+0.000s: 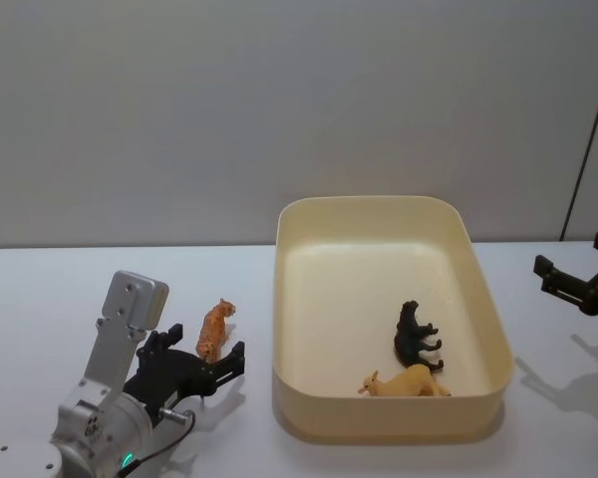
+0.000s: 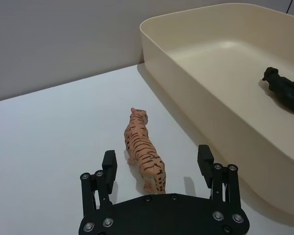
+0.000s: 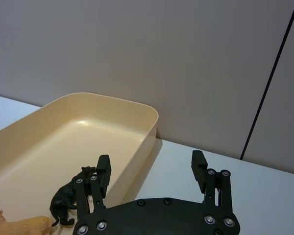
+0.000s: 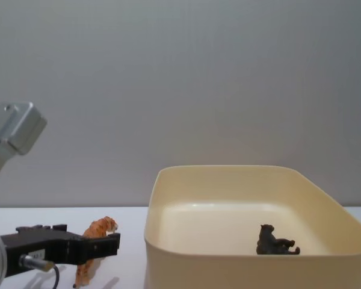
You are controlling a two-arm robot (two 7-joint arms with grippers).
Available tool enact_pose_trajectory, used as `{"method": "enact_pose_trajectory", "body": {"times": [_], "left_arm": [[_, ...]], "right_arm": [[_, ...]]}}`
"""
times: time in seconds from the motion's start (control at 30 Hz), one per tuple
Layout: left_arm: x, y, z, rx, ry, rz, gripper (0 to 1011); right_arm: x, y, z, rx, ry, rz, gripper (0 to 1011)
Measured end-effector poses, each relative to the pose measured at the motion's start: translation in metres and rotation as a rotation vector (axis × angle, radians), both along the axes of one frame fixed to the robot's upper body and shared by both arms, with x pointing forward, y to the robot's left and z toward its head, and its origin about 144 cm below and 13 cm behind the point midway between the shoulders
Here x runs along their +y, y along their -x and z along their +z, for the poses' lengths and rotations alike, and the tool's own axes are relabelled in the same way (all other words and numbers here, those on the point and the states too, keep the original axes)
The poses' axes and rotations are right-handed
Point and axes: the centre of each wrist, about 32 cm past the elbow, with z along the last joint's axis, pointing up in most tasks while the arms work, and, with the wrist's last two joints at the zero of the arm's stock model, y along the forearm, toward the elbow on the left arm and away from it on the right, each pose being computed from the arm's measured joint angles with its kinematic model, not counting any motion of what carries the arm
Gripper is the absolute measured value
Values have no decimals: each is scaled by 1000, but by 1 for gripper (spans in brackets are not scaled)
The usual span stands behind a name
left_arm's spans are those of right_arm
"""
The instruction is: Pick up the toy alternately with two hands and place it into the central storage box.
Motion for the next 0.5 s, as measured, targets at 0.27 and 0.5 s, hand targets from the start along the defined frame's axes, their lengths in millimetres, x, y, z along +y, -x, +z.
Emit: {"method": "enact_pose_trajectory", "body": {"times": [0.27,0.5], "left_arm": [[1,-13,-6,27,8,23,1002],[2,-19,-9,38,13,32,953]], "right_arm": [[0,0,0,0,0,-1,1001],[0,0,0,0,0,-1,1001]]}}
